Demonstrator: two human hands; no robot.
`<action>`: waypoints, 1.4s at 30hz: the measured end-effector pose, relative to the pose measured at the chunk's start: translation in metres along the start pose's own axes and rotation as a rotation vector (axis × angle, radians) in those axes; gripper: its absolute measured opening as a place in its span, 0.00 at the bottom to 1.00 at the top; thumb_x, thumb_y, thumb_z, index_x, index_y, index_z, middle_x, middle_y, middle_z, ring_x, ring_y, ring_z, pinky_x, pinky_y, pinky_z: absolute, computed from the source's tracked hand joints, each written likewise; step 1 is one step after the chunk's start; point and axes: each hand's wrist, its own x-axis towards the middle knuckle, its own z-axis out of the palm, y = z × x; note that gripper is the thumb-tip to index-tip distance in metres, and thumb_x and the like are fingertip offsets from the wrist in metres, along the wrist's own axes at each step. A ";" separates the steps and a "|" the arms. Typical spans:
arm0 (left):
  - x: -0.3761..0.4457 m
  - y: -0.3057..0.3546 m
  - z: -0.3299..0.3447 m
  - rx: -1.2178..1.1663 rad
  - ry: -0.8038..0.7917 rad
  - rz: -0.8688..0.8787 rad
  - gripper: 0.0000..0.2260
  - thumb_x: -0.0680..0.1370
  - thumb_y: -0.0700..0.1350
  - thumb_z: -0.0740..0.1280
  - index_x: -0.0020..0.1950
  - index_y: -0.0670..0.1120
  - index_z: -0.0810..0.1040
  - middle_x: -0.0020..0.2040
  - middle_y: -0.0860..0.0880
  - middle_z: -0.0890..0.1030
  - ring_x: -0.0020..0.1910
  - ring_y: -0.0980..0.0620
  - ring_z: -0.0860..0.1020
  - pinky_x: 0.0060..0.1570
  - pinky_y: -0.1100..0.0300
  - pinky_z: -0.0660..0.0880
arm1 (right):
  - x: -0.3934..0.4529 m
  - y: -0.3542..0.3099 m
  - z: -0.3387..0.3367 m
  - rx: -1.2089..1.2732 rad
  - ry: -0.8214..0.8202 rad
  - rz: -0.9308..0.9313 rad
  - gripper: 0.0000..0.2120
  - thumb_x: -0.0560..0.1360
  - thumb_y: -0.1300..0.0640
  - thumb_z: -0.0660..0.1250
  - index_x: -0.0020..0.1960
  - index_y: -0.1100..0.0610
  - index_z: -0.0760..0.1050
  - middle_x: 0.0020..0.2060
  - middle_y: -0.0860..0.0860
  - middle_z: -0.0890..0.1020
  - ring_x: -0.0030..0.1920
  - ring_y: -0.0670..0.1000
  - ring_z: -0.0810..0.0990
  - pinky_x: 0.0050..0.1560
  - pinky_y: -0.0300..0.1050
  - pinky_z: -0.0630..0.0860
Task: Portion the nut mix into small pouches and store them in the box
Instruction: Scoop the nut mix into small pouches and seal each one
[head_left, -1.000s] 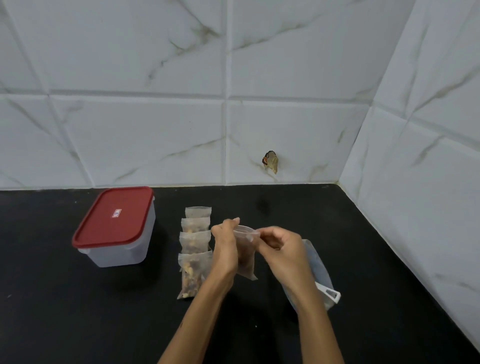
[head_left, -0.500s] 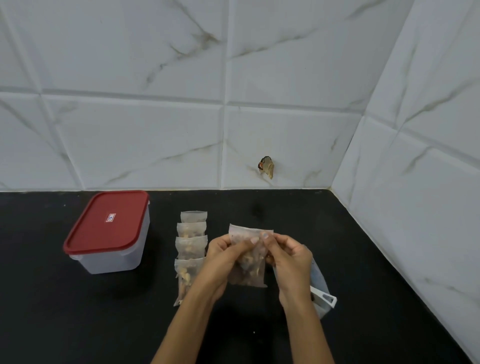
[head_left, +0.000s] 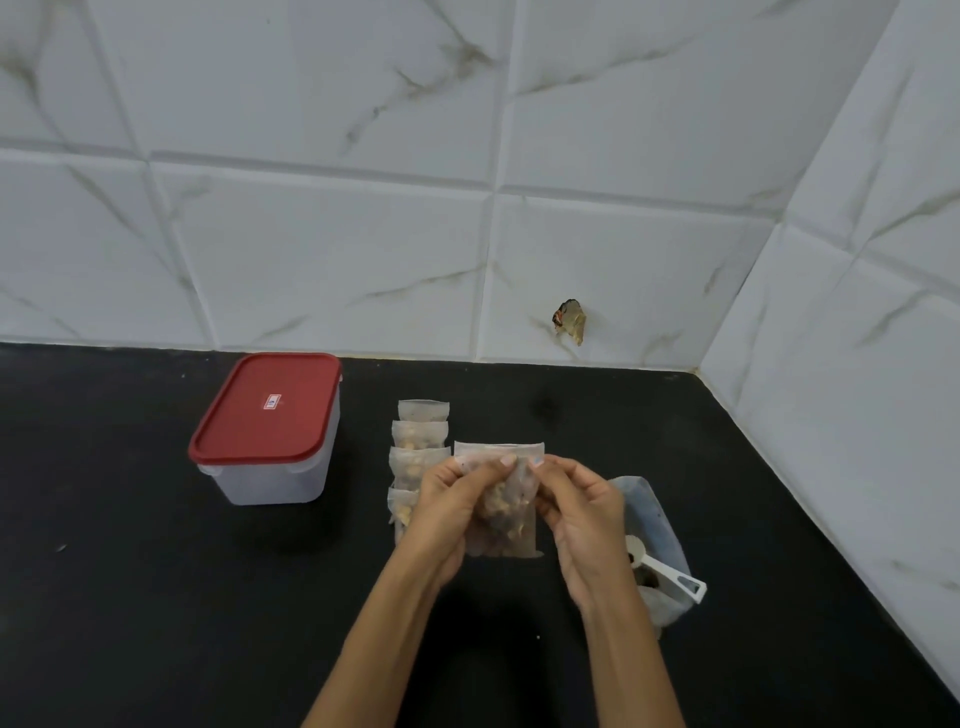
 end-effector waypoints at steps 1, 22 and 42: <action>-0.002 0.001 -0.003 0.010 0.006 -0.002 0.04 0.74 0.40 0.69 0.45 0.41 0.82 0.40 0.44 0.84 0.40 0.52 0.83 0.41 0.58 0.81 | -0.001 0.002 0.003 0.002 0.000 0.003 0.08 0.73 0.66 0.68 0.38 0.58 0.82 0.35 0.56 0.83 0.40 0.55 0.80 0.46 0.50 0.78; -0.008 0.010 -0.028 0.086 0.103 0.003 0.04 0.75 0.39 0.69 0.47 0.41 0.83 0.43 0.46 0.85 0.43 0.53 0.84 0.42 0.57 0.78 | -0.011 0.022 0.034 -0.015 0.059 -0.084 0.08 0.72 0.66 0.69 0.37 0.57 0.82 0.31 0.52 0.81 0.36 0.48 0.79 0.41 0.45 0.76; -0.008 0.005 -0.016 0.129 0.147 0.063 0.05 0.75 0.38 0.70 0.48 0.37 0.82 0.40 0.45 0.85 0.38 0.55 0.83 0.33 0.63 0.79 | -0.007 0.010 0.021 -0.074 0.054 -0.086 0.05 0.72 0.68 0.68 0.38 0.64 0.80 0.30 0.54 0.80 0.33 0.47 0.79 0.36 0.37 0.77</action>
